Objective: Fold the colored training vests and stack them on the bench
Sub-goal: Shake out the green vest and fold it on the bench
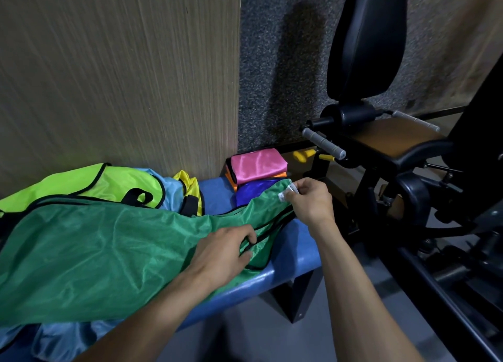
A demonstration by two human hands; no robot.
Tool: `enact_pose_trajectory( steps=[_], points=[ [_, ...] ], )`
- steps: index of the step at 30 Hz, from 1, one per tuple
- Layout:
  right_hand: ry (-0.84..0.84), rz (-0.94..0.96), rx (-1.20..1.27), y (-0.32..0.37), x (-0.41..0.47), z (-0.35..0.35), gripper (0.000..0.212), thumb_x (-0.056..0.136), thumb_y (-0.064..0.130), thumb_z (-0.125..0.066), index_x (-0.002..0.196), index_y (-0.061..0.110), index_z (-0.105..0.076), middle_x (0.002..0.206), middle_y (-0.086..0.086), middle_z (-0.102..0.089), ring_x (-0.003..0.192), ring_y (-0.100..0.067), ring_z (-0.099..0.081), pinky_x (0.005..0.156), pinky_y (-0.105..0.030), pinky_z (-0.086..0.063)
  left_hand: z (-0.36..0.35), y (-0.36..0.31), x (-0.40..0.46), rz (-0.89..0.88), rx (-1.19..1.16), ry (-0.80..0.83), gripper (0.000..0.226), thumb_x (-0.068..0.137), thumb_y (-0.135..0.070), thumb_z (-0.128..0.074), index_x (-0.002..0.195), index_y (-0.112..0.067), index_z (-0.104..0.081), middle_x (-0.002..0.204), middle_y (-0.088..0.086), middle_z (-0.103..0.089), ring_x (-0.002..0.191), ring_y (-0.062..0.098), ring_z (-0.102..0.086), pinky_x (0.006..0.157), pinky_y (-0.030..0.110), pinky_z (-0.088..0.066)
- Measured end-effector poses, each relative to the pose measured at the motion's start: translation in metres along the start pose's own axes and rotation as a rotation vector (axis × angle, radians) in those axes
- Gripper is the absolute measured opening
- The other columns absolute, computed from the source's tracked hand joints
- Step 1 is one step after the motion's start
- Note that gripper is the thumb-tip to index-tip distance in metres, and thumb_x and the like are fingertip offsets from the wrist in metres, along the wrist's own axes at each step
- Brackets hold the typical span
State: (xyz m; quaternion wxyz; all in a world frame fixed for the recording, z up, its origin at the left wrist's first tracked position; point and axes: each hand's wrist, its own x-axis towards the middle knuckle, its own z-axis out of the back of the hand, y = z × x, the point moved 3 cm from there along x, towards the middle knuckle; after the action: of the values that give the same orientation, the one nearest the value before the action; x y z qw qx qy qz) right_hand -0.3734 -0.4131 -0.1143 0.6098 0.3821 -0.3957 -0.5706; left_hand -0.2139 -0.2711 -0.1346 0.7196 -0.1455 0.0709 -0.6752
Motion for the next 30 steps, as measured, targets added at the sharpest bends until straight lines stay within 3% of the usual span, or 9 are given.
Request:
enact_pose_trajectory(
  steps=[6,9,12,15,20,25,30],
  points=[
    [0.007,0.001,-0.005,0.000,0.000,-0.002,0.013,0.083,0.017,-0.081,0.080,0.012,-0.069,0.080,-0.005,-0.073,0.072,-0.016,-0.062,0.059,-0.025,-0.046,-0.003,0.003,0.003,0.007,-0.089,0.047,0.032,0.092,-0.043,-0.069,0.123,-0.047,-0.061,0.126,-0.015,-0.067,0.117,0.014,-0.063,0.093,0.035,-0.053],
    [0.013,0.000,-0.009,0.000,0.001,-0.003,0.012,0.083,0.017,-0.081,0.080,0.013,-0.070,0.081,-0.005,-0.073,0.076,-0.020,-0.066,0.061,-0.028,-0.048,-0.005,0.003,0.003,-0.043,-0.077,0.081,0.028,0.095,-0.043,-0.064,0.122,-0.046,-0.062,0.119,-0.018,-0.062,0.114,0.012,-0.061,0.091,0.034,-0.052],
    [0.009,-0.001,-0.004,0.000,0.001,-0.002,0.012,0.083,0.016,-0.081,0.080,0.013,-0.070,0.080,-0.005,-0.073,0.075,-0.019,-0.065,0.062,-0.028,-0.048,-0.004,0.002,0.000,-0.129,0.068,0.114,0.021,0.096,-0.047,-0.057,0.114,-0.039,-0.063,0.106,-0.015,-0.050,0.109,0.014,-0.055,0.083,0.035,-0.048],
    [-0.012,-0.002,-0.008,0.000,0.002,0.001,0.012,0.082,0.016,-0.081,0.081,0.013,-0.070,0.079,-0.003,-0.072,0.075,-0.018,-0.064,0.065,-0.030,-0.050,0.006,-0.004,-0.008,-0.219,0.210,0.085,0.029,0.093,-0.057,-0.052,0.099,-0.031,-0.061,0.103,-0.012,-0.042,0.104,0.014,-0.044,0.077,0.033,-0.045],
    [-0.027,-0.009,-0.031,-0.001,0.000,0.005,0.009,0.085,0.015,-0.079,0.081,0.013,-0.071,0.078,-0.001,-0.073,0.079,-0.018,-0.068,0.061,-0.027,-0.049,0.020,-0.019,-0.024,-0.428,0.138,0.021,0.027,0.089,-0.056,-0.053,0.084,-0.031,-0.060,0.100,-0.015,-0.037,0.098,0.009,-0.037,0.077,0.027,-0.042],
    [-0.039,0.007,-0.052,0.001,-0.003,0.003,0.007,0.086,0.014,-0.077,0.081,0.013,-0.072,0.077,0.000,-0.072,0.078,-0.017,-0.067,0.059,-0.024,-0.047,0.018,-0.030,-0.033,-0.598,0.242,-0.091,0.011,0.086,-0.036,-0.053,0.082,-0.028,-0.059,0.110,-0.012,-0.046,0.099,0.014,-0.044,0.079,0.029,-0.044],
    [-0.034,0.037,-0.062,0.006,-0.008,0.000,0.010,0.087,0.013,-0.075,0.079,0.015,-0.070,0.075,0.000,-0.071,0.076,-0.017,-0.066,0.058,-0.024,-0.044,0.007,-0.030,-0.036,-0.699,0.303,-0.081,0.011,0.088,-0.039,-0.051,0.090,-0.031,-0.059,0.084,-0.014,-0.055,0.084,0.010,-0.049,0.071,0.025,-0.042]
  ],
)
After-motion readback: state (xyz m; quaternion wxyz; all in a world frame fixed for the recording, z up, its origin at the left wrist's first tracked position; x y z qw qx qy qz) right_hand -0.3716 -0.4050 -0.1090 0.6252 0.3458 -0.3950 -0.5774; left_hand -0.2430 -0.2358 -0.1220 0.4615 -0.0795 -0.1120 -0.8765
